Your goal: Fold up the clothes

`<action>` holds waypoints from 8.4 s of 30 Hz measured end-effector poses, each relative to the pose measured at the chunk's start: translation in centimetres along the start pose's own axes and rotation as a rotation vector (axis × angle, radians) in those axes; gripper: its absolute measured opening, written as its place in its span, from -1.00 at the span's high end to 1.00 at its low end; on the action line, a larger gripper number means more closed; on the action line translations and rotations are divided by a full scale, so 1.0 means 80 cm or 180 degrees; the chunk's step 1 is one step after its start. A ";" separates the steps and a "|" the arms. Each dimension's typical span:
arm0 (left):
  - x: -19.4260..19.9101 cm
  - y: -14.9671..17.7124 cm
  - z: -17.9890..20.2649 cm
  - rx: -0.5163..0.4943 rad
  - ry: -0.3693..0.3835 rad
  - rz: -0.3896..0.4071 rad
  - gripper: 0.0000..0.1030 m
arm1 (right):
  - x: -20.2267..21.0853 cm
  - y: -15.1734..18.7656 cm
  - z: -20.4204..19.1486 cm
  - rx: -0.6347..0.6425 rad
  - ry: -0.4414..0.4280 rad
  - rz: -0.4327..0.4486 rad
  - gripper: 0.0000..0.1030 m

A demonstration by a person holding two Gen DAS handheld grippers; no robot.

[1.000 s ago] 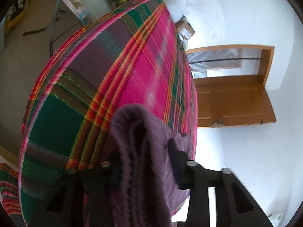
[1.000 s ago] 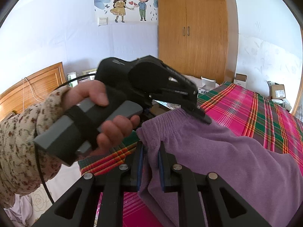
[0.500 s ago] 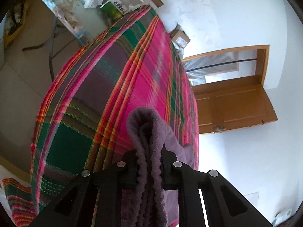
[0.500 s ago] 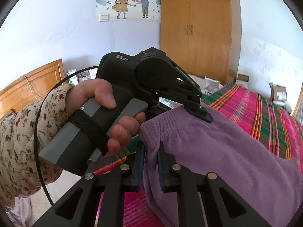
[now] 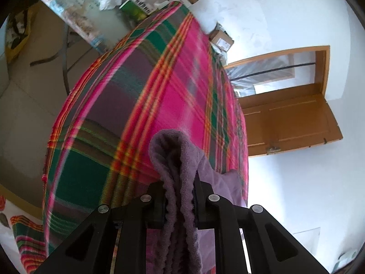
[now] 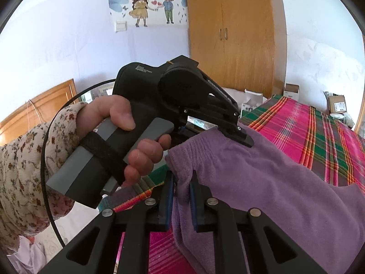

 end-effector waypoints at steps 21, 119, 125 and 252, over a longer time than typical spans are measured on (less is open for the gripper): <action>-0.024 0.048 0.128 -0.0520 0.0146 -0.0048 0.67 | 0.131 -0.006 0.044 -0.0331 0.0112 0.0461 0.75; -0.099 0.187 0.112 -0.0780 -0.0259 0.0121 0.30 | 0.197 0.180 0.303 -0.1925 0.0312 -0.0194 0.24; -0.101 0.184 0.107 -0.0753 -0.0275 0.0127 0.30 | 0.214 0.170 0.303 -0.2140 0.0150 -0.0013 0.55; -0.099 0.232 0.120 -0.1269 -0.0594 -0.0135 0.27 | 0.211 0.181 0.202 -0.0696 0.0844 -0.0376 0.66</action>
Point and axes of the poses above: each gripper's, at about its wrist camera, not at the fingertips, and x roughly against the way its jaws point, z to its right, y to its underside, the point moved 9 cm from there along -x, roughly the way its jaws point, and after that the axes turned 3 degrees about x, right-handed, at the moved point
